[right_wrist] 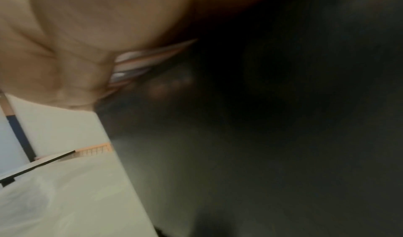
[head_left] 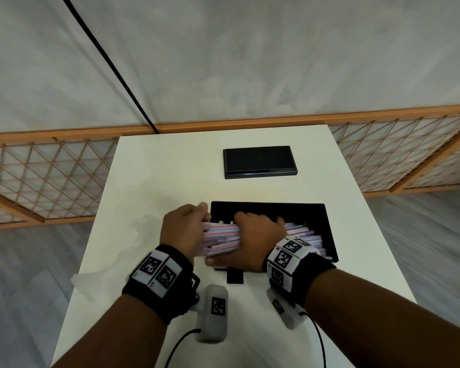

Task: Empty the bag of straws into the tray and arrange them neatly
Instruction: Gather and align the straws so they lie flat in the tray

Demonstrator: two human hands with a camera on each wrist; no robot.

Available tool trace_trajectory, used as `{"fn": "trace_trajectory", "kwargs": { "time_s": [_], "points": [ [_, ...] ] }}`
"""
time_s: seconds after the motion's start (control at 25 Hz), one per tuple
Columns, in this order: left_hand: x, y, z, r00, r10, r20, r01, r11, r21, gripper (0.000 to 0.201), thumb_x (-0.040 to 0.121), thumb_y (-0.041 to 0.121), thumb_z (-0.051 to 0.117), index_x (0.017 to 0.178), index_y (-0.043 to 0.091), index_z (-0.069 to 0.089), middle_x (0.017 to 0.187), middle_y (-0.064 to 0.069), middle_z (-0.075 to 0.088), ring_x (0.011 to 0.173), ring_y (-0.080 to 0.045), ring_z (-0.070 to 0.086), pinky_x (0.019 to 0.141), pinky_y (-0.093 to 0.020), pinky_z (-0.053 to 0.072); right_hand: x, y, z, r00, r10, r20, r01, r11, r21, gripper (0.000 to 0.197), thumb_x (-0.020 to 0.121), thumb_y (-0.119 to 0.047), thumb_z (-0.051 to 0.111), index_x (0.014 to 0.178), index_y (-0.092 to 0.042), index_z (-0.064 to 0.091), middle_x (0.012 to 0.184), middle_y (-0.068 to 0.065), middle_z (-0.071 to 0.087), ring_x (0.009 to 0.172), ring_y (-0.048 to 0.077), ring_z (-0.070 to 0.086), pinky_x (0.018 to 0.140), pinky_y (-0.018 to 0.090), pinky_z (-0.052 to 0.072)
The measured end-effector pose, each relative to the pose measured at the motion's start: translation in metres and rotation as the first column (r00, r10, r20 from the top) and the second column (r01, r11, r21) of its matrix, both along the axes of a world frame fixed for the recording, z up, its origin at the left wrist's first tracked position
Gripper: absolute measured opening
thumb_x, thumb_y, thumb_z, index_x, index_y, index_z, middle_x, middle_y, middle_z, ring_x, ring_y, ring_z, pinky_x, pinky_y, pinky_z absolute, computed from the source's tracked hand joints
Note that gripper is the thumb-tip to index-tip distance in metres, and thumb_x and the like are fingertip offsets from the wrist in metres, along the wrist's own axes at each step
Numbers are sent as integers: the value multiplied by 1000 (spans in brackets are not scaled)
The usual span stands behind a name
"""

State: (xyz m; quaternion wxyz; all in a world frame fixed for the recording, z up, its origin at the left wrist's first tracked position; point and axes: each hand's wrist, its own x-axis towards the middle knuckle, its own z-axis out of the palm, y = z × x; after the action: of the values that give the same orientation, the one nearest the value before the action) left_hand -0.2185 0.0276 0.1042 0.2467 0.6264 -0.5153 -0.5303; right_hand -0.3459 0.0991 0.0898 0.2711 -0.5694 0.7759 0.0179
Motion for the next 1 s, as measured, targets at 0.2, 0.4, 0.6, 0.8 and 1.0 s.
{"fn": "trace_trajectory", "kwargs": {
  "time_s": [0.2, 0.4, 0.6, 0.8, 1.0],
  "points": [
    [-12, 5, 0, 992, -92, -91, 97, 993, 61, 42, 106, 38, 45, 69, 18, 51, 74, -2, 53, 69, -20, 55, 74, -34, 47, -1, 3, -1, 1000, -2, -21, 2, 1000, -2, 106, 41, -100, 46, 118, -29, 43, 125, -5, 56, 119, 26, 52, 109, 60, 25],
    [-20, 8, -22, 986, -152, -70, 159, 983, 97, 64, 103, 60, 35, 146, 12, 39, 141, -13, 54, 119, -28, 58, 106, -42, 46, -24, 9, -4, 999, 46, 0, -45, 997, 68, 109, 41, -100, 48, 123, -28, 45, 125, -6, 57, 120, 23, 53, 111, 66, 18],
    [-24, 7, -24, 990, -136, -49, 138, 989, 56, 67, 103, 58, 33, 155, 17, 23, 153, -12, 42, 132, -29, 51, 111, -41, 41, -19, 7, -7, 1000, -28, 5, 28, 997, -71, 111, 32, -100, 41, 116, -29, 44, 121, -5, 52, 117, 24, 49, 109, 55, 29],
    [-11, 2, -27, 979, -200, -39, 200, 980, -22, 71, 103, 56, 36, 162, 22, 17, 167, -1, 24, 151, -20, 30, 124, -38, 23, -55, 32, -3, 1000, 7, -3, -7, 997, -76, 117, 41, -97, 50, 134, -28, 37, 127, -8, 49, 118, 21, 47, 109, 47, 34],
    [-18, 16, -39, 940, -341, 7, 341, 940, -14, 66, 105, 53, 28, 163, 26, 12, 168, 1, 23, 153, -18, 26, 126, -35, 19, -59, 50, -16, 994, 20, -104, -13, 998, 63, 132, 41, -105, 32, 150, -32, 14, 147, -4, 35, 135, 28, 32, 116, 59, 15]
  ]
}}
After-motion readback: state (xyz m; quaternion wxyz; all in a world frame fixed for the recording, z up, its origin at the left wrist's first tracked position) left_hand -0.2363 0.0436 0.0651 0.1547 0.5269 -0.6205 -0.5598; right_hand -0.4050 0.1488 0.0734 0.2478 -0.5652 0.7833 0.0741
